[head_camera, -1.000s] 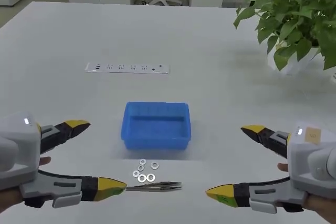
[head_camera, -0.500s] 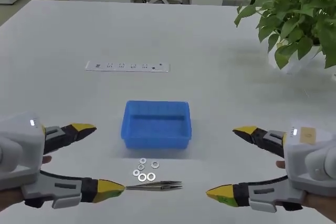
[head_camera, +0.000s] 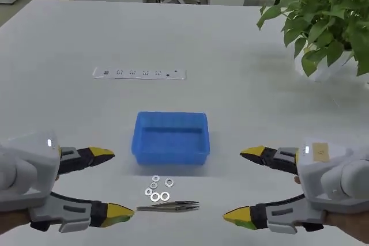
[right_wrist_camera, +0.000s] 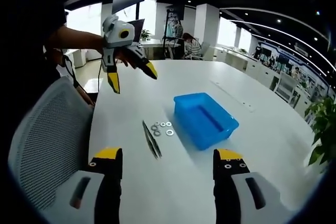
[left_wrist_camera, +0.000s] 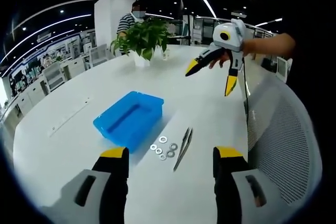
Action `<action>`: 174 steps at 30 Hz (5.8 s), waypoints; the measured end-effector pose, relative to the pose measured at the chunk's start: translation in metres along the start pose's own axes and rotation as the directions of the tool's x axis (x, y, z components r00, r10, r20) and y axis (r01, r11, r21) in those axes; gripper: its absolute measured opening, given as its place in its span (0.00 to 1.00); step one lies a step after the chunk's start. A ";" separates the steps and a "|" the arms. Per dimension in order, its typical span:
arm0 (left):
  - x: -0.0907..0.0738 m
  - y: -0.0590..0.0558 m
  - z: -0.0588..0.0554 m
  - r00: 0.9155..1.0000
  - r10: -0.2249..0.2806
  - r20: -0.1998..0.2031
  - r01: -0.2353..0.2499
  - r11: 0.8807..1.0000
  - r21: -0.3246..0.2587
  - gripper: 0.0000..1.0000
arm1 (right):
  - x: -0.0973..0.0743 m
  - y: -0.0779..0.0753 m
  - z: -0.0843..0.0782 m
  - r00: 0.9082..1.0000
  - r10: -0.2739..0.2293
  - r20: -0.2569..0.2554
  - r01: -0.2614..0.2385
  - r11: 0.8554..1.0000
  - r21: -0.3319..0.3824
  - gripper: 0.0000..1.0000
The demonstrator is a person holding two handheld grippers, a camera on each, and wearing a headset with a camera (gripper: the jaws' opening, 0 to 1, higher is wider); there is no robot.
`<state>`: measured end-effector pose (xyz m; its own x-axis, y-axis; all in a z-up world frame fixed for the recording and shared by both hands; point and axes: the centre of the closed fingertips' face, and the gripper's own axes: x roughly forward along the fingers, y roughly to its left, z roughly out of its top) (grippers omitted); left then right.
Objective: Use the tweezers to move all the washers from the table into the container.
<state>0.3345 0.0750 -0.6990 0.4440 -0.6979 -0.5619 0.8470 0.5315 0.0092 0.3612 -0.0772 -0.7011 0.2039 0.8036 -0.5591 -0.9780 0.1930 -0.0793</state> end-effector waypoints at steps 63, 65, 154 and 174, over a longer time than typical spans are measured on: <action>0.074 -0.008 -0.074 0.927 -0.197 -0.320 0.250 0.959 0.133 0.11 | 0.107 0.032 -0.049 0.925 0.272 -0.265 -0.329 0.923 -0.198 0.16; 0.075 -0.007 -0.076 0.925 -0.194 -0.327 0.249 0.959 0.136 0.10 | 0.107 0.033 -0.050 0.923 0.273 -0.270 -0.331 0.922 -0.201 0.14; 0.059 -0.046 0.052 0.940 -0.310 -0.142 0.338 0.901 0.273 0.05 | 0.114 0.049 -0.020 0.942 0.275 -0.191 -0.312 0.928 -0.203 0.11; 0.067 -0.050 0.047 0.929 -0.345 -0.135 0.369 0.891 0.263 0.06 | 0.112 0.049 -0.021 0.944 0.278 -0.176 -0.309 0.932 -0.190 0.11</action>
<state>0.3356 -0.0209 -0.6980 0.0810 -0.7666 -0.6370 0.9958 0.0898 0.0185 0.3349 0.0105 -0.7851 -0.0869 0.7137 -0.6951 -0.9827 -0.1757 -0.0576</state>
